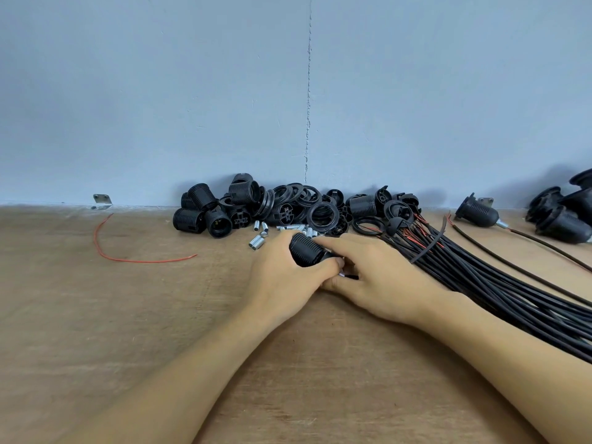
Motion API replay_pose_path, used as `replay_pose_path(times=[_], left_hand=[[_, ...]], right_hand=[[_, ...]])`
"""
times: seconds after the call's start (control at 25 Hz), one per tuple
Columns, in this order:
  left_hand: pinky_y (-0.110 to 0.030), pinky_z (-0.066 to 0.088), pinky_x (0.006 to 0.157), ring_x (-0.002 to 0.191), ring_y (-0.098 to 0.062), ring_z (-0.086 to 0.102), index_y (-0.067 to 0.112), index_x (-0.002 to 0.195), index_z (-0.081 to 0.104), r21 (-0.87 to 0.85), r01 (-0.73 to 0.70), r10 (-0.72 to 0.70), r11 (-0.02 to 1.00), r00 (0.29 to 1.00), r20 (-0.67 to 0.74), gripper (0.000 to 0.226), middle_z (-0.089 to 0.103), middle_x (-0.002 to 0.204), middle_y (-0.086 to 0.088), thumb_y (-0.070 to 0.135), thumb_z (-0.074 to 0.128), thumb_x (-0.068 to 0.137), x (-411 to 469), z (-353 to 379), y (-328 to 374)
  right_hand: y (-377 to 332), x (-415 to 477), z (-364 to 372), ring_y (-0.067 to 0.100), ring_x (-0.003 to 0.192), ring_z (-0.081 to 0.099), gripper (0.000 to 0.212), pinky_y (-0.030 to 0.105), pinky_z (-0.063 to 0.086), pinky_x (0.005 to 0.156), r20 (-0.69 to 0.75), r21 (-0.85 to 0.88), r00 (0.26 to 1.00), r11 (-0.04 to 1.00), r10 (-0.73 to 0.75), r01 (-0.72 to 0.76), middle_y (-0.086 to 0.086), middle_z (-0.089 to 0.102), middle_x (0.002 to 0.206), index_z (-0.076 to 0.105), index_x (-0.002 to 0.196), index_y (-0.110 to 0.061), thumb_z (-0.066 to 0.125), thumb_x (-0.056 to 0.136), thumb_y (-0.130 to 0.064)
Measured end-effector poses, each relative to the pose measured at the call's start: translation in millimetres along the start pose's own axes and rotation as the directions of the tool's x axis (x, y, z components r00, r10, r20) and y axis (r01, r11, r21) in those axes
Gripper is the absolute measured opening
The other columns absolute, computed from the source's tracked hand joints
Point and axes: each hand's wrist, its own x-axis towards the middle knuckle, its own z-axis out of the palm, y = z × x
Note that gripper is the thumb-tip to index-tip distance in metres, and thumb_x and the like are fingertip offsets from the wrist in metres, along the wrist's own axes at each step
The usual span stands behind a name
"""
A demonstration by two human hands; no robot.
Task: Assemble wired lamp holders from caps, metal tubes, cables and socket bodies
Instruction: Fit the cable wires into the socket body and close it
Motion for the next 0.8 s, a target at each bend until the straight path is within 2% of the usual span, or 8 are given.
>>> replay_pose_path(times=[0.12,0.32,0.4,0.52,0.64,0.8], left_hand=[[-0.029,0.051,0.064,0.07,-0.008,0.063,0.025,0.084,0.064,0.017,-0.015,0.014,1.0,1.0,0.023,0.031,0.067,0.074,0.006,0.038,0.088,0.068,-1,0,1],[-0.026,0.054,0.069,0.076,-0.005,0.065,0.027,0.094,0.066,0.07,-0.051,0.047,0.996,0.997,0.061,0.034,0.071,0.083,0.007,0.032,0.086,0.067,-3,-1,3],[-0.024,0.052,0.068,0.077,-0.003,0.064,0.027,0.095,0.066,0.071,-0.062,0.058,0.996,0.997,0.06,0.035,0.071,0.084,0.009,0.03,0.086,0.066,-3,0,4],[-0.022,0.051,0.066,0.076,-0.002,0.063,0.028,0.093,0.067,0.074,-0.062,0.059,0.995,0.997,0.053,0.033,0.07,0.083,0.01,0.029,0.085,0.066,-4,0,4],[-0.02,0.051,0.065,0.075,-0.001,0.063,0.029,0.092,0.067,0.072,-0.06,0.057,0.996,0.997,0.049,0.031,0.07,0.082,0.01,0.03,0.084,0.065,-4,0,4],[-0.023,0.051,0.067,0.075,-0.002,0.063,0.028,0.094,0.067,0.064,-0.071,0.069,0.995,0.997,0.041,0.034,0.07,0.083,0.01,0.031,0.084,0.065,-4,2,4]], right_hand=[[-3,1,0,0.005,0.091,0.051,0.058,0.037,0.048,0.086,0.012,-0.029,1.0,1.0,-0.002,0.002,-0.014,0.057,0.099,0.048,0.145,-0.032,0.067,0.091,-0.043],[-7,0,2,0.013,0.108,0.056,0.079,0.023,0.041,0.086,0.053,-0.022,0.998,0.999,-0.035,0.036,-0.001,0.065,0.122,0.028,0.156,-0.016,0.071,0.09,-0.03],[-9,0,3,0.017,0.115,0.057,0.076,0.031,0.045,0.094,0.058,0.0,0.997,0.998,-0.058,0.059,0.0,0.064,0.128,0.03,0.154,-0.016,0.069,0.09,-0.025],[-11,-1,4,0.019,0.111,0.059,0.066,0.039,0.047,0.09,0.034,0.004,0.997,0.998,-0.068,0.068,-0.001,0.065,0.122,0.037,0.148,-0.021,0.066,0.089,-0.023],[-11,-2,7,0.018,0.108,0.059,0.062,0.039,0.048,0.088,0.007,0.029,0.998,0.997,-0.068,0.067,-0.003,0.065,0.12,0.038,0.145,-0.022,0.066,0.089,-0.024],[-10,-3,8,0.014,0.114,0.057,0.062,0.035,0.046,0.094,0.002,0.081,0.998,0.994,-0.07,0.07,-0.004,0.063,0.125,0.038,0.145,-0.02,0.066,0.089,-0.02]])
